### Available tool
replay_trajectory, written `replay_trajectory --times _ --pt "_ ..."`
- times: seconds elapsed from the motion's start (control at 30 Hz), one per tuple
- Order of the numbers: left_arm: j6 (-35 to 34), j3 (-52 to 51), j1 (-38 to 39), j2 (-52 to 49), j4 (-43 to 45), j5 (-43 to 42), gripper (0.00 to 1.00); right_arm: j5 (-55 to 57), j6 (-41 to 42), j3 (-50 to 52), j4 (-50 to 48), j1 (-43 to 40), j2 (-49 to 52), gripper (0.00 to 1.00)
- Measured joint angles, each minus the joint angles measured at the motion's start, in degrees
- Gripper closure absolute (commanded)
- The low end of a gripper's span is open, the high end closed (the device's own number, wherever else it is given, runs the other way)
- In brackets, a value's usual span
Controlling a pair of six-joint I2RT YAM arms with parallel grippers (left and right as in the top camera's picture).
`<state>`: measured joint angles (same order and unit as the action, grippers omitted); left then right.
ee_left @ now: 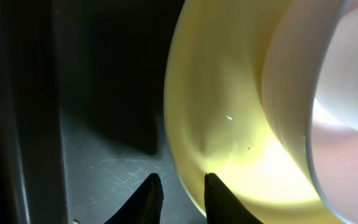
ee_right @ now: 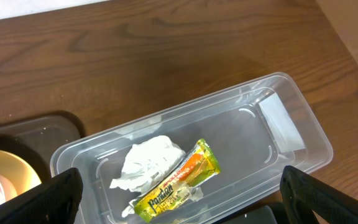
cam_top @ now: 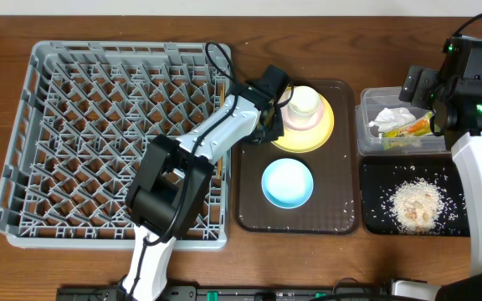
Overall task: Sort waste into correct bins and load items into the dishwasher rack
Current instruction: 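Lower the left gripper into the white cup and grip its rim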
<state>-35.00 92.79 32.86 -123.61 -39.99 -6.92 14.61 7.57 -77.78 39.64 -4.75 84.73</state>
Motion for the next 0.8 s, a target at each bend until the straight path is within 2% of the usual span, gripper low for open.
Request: replay_trajectory --times 0.37,0.63,0.8 --pt "-1.0 -1.4 1.1 0.0 -1.7 0.6 0.74 0.0 0.0 0.0 0.0 0.0 0.0 0.01" --pt "-1.0 -1.5 2.1 0.9 -6.6 5.2 0.73 0.0 0.0 0.0 0.0 0.0 0.0 0.01" --pt "-0.3 -1.6 2.1 5.7 -6.9 8.0 0.67 0.0 0.0 0.0 0.0 0.0 0.0 0.01"
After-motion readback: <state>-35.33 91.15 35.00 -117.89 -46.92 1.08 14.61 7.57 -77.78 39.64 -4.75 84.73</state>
